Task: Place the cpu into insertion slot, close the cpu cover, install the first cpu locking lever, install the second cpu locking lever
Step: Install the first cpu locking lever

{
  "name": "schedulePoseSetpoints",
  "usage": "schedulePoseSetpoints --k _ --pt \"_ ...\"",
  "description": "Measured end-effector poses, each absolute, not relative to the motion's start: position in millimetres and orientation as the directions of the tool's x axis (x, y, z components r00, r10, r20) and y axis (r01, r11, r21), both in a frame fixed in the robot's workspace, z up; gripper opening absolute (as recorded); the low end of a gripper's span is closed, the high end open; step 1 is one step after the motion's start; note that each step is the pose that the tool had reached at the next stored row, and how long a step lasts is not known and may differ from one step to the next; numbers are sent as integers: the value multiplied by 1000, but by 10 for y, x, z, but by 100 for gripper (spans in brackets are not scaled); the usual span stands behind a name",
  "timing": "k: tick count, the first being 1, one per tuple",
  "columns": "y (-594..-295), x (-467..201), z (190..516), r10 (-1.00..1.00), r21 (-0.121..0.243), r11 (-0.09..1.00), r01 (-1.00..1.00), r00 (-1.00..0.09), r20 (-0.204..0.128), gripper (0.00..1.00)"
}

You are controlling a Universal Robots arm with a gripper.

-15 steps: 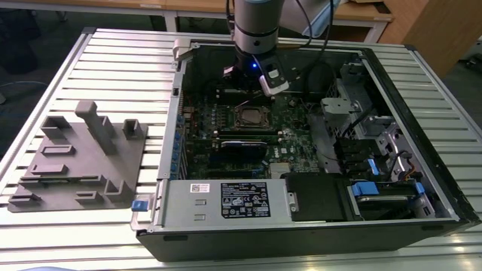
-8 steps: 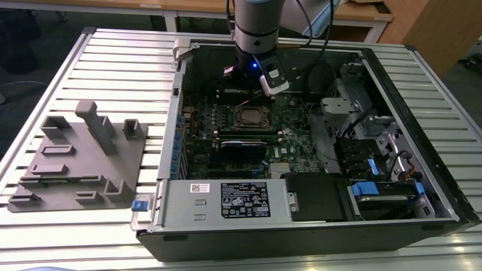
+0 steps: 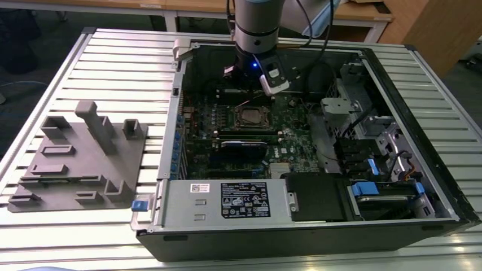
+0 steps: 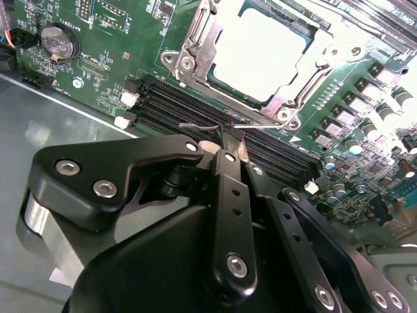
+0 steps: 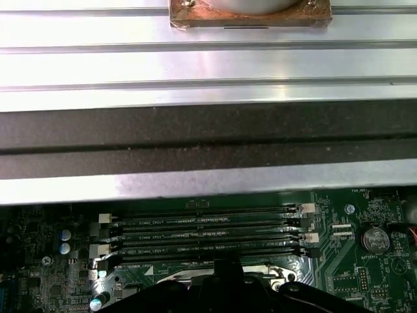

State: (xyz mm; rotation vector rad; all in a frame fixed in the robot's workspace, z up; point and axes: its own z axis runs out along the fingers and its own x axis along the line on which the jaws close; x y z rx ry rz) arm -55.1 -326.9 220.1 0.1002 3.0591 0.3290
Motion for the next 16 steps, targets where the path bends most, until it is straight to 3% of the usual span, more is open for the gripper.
schedulePoseSetpoints --k 16 --pt "-3237 -524 2163 71 207 977 58 -996 -56 11"
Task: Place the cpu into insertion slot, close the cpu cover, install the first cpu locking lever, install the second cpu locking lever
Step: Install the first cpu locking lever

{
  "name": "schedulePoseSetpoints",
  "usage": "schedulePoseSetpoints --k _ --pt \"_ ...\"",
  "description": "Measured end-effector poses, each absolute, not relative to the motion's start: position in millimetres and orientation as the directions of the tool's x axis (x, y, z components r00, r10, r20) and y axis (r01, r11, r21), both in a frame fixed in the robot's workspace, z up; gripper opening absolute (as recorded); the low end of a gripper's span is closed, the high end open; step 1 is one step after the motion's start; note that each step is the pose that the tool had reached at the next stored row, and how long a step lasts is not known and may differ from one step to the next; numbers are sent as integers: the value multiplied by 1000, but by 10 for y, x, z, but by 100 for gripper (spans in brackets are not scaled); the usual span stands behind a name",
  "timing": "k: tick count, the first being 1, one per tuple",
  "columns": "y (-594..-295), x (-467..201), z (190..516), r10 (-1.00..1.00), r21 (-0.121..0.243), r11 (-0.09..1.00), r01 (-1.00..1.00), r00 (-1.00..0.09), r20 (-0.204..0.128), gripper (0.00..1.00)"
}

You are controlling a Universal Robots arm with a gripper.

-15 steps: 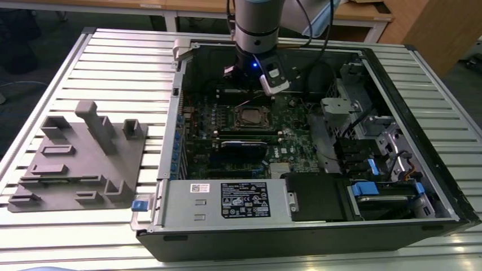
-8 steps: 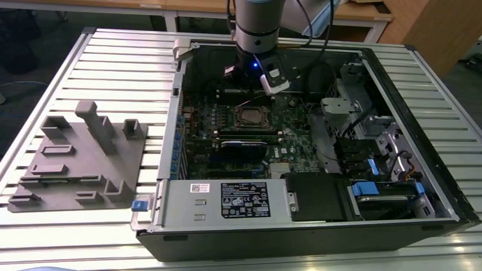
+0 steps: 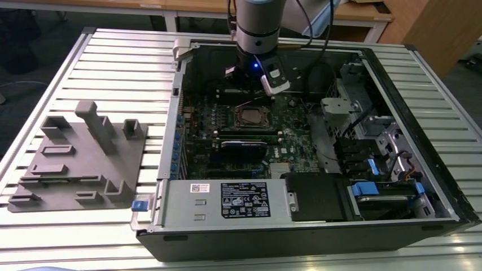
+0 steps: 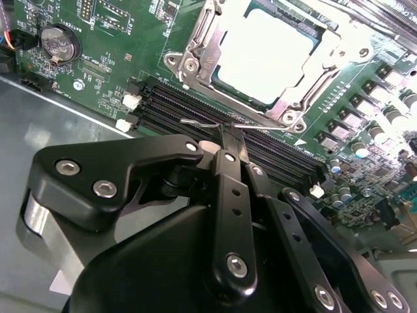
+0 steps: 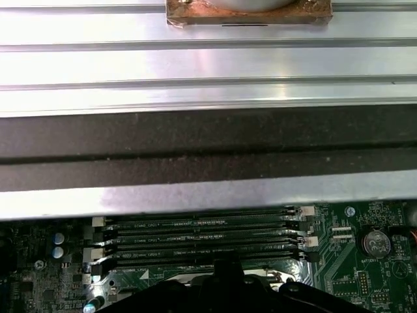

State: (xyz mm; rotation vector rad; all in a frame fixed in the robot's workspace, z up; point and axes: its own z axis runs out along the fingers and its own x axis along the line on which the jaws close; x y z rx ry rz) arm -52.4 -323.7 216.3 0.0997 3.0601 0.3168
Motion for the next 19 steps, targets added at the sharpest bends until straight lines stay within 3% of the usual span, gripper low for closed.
schedulePoseSetpoints --k 19 --pt "-3192 -507 2096 70 190 980 58 -996 -58 11"
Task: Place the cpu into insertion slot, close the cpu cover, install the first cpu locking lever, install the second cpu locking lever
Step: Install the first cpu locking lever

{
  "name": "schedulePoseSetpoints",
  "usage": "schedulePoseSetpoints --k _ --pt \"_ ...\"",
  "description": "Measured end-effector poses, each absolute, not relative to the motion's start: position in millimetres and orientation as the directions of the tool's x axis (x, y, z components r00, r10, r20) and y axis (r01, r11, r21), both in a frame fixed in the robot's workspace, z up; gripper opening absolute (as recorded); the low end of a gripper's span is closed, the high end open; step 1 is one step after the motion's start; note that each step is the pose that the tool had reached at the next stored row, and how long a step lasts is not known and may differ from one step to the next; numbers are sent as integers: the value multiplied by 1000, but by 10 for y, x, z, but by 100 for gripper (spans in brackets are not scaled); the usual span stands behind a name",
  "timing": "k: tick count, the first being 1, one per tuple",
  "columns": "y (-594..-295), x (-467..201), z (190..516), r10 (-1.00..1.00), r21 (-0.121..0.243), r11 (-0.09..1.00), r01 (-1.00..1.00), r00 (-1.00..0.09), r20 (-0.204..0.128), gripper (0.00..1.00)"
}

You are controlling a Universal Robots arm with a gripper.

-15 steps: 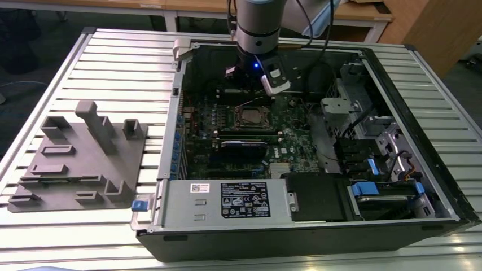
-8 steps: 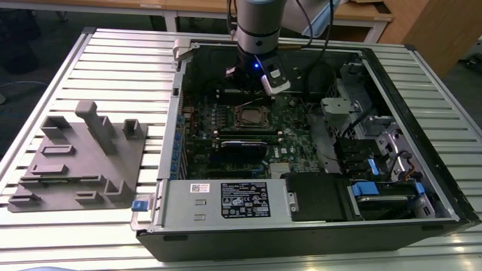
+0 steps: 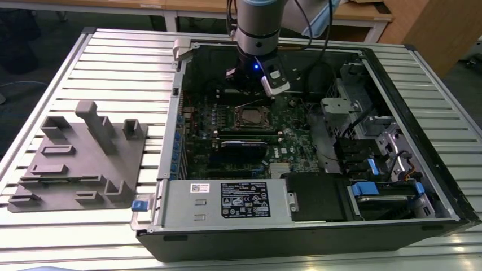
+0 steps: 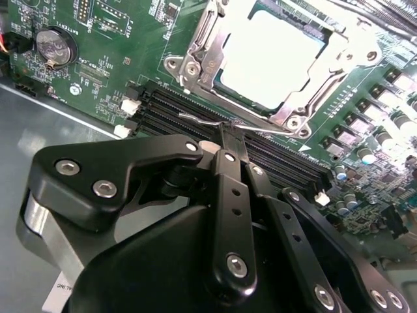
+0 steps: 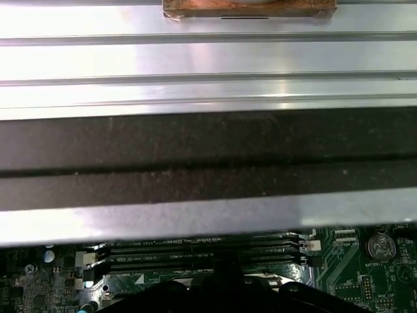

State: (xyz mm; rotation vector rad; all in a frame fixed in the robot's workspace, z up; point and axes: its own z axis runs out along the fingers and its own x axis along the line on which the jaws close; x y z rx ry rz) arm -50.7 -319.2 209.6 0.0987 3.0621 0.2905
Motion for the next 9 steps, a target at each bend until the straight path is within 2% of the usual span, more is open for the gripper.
schedulePoseSetpoints --k 9 --pt "-3184 -474 2087 70 189 980 58 -996 -58 11"
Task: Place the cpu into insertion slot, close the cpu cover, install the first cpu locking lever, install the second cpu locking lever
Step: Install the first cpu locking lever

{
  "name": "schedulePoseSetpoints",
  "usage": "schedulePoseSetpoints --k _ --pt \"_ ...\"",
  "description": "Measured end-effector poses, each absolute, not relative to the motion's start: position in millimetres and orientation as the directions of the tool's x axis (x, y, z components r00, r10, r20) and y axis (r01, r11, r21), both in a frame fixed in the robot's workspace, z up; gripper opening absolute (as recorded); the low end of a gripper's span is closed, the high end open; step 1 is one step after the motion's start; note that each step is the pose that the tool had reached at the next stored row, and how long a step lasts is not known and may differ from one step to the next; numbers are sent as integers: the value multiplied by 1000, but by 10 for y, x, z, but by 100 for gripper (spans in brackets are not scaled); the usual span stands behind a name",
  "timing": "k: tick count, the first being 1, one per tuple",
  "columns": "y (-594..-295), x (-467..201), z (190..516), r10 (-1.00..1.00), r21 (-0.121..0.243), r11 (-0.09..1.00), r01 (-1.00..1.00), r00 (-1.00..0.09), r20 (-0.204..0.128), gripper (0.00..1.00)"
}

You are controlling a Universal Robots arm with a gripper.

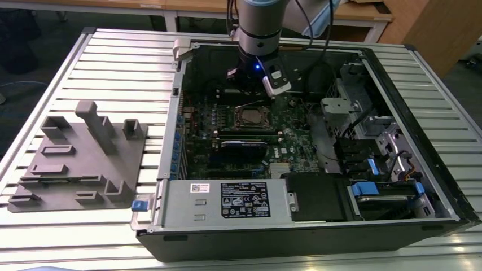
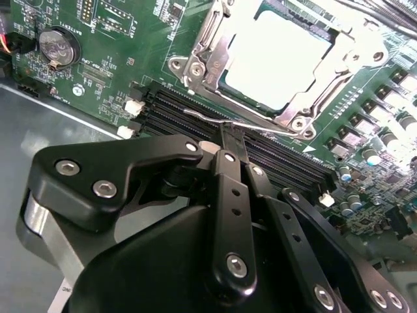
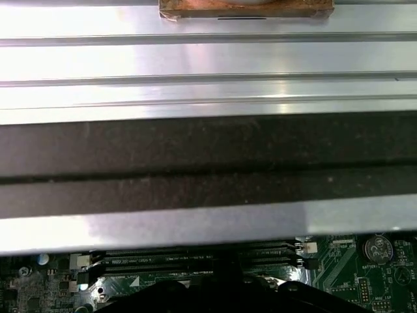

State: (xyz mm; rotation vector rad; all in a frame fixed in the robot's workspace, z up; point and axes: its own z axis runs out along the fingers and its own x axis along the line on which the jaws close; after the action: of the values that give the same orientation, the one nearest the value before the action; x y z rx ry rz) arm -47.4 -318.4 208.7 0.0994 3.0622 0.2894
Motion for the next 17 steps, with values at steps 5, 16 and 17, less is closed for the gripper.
schedulePoseSetpoints --k 5,16,17 --pt "-3184 -454 2082 71 188 980 59 -996 -58 11" --pt "-3195 -453 2079 73 188 980 61 -996 -58 11" --pt "-3195 -452 2078 73 188 980 61 -996 -58 11"
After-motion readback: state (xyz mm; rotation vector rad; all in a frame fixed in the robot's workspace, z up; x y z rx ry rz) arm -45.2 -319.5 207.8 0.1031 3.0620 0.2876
